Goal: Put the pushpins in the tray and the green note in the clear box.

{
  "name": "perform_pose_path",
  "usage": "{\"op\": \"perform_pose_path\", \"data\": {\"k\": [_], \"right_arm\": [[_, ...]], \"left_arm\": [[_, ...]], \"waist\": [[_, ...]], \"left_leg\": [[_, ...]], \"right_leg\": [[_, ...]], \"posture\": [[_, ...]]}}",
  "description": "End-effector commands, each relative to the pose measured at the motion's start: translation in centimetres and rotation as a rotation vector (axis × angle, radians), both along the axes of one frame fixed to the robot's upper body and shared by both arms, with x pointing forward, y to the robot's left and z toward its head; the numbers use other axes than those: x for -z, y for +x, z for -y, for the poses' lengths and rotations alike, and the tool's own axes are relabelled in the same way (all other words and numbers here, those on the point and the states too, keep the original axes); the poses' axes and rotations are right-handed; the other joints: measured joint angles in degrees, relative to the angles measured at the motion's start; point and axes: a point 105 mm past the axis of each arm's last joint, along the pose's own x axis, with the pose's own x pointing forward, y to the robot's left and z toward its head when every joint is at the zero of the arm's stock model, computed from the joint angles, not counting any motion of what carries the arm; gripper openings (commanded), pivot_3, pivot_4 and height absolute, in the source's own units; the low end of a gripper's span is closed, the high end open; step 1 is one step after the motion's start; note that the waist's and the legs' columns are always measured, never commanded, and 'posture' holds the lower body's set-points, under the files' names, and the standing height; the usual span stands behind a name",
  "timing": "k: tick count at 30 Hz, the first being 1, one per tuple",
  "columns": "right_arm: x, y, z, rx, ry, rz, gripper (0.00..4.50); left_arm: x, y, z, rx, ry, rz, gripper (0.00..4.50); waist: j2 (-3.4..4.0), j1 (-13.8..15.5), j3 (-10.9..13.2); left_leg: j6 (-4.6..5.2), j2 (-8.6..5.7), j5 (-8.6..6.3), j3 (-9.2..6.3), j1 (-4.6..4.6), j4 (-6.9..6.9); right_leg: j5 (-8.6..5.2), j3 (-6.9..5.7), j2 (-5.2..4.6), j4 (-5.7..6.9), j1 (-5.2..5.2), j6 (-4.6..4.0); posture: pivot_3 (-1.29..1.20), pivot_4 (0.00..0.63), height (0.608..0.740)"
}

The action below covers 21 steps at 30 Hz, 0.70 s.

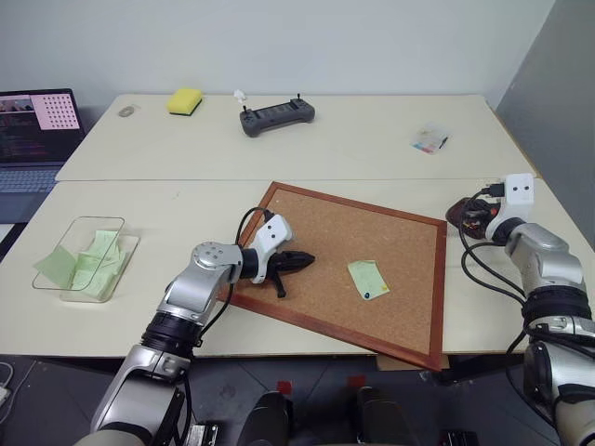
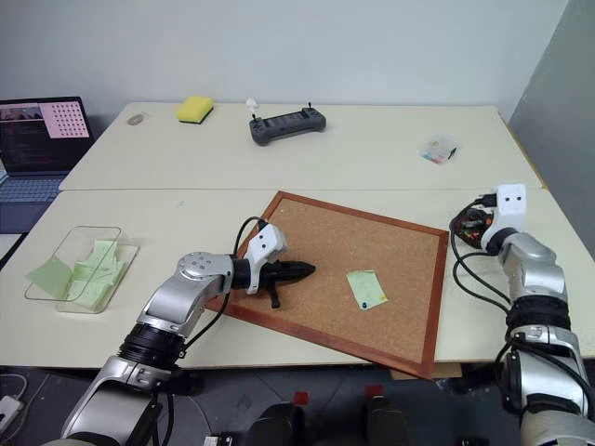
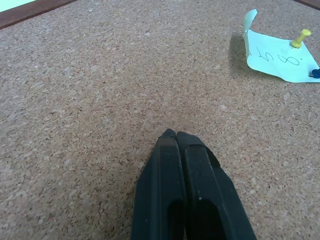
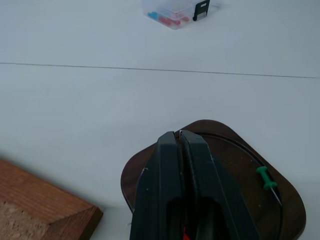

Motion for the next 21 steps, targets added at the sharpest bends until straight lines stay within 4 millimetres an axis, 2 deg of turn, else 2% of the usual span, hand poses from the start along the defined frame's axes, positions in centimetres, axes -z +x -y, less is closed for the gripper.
{"op": "perform_pose_path", "data": {"k": [1, 6, 8, 11, 16, 21], "right_arm": [[-1.1, 0.5, 0.6, 0.022, -0.003, 0.057, 0.24], [-0.8, 0.6, 0.6, 0.018, -0.012, 0.05, 1.2], [-0.7, 0.6, 0.7, 0.021, -0.014, 0.05, 1.75], [-0.8, 0.6, 0.9, 0.023, -0.023, 0.057, 2.22], [-2.3, 0.6, 0.9, 0.007, -0.014, 0.121, 3.21], [-4.3, -0.5, -0.7, -0.136, -0.006, 0.179, 4.37]], "left_arm": [[1.4, -0.4, -0.1, -0.006, 0.037, -0.039, 0.0], [1.4, -0.4, -0.3, -0.012, 0.04, -0.039, 0.0], [1.3, -0.4, -0.4, -0.013, 0.04, -0.038, 0.0], [1.2, -0.3, -0.3, -0.011, 0.039, -0.035, 0.0], [1.1, -0.2, 0.0, -0.002, 0.039, -0.034, 0.0], [1.1, -0.3, 0.2, 0.008, 0.039, -0.036, 0.0]], "waist": [[0.0, 0.0, 0.0], [0.01, -0.04, 0.0], [0.01, -0.06, -0.01], [0.01, -0.09, -0.01], [0.01, -0.09, -0.01], [0.02, -0.01, -0.01]], "left_leg": [[0.0, 0.01, 0.0, 0.0, 0.0, 0.0], [0.0, 0.01, 0.0, 0.0, 0.0, -0.02], [0.0, 0.01, 0.0, 0.01, 0.0, -0.02], [0.0, 0.01, 0.0, 0.01, 0.0, -0.02], [0.0, 0.01, 0.0, 0.01, 0.0, -0.02], [0.0, 0.01, 0.0, -0.01, -0.01, -0.02]], "right_leg": [[0.0, 0.0, 0.0, 0.0, 0.0, 0.0], [0.0, 0.01, 0.0, -0.01, 0.0, 0.0], [0.0, 0.01, 0.0, -0.02, 0.0, 0.0], [0.0, 0.02, 0.0, -0.01, 0.0, 0.0], [0.0, 0.01, 0.0, -0.01, 0.0, 0.0], [0.0, 0.01, 0.0, -0.01, 0.0, 0.0]], "posture": [[0.0, 0.15, 0.74], [0.0, 0.15, 0.74], [0.0, 0.15, 0.74], [0.0, 0.15, 0.74], [0.0, 0.15, 0.74], [0.0, 0.15, 0.74]]}}
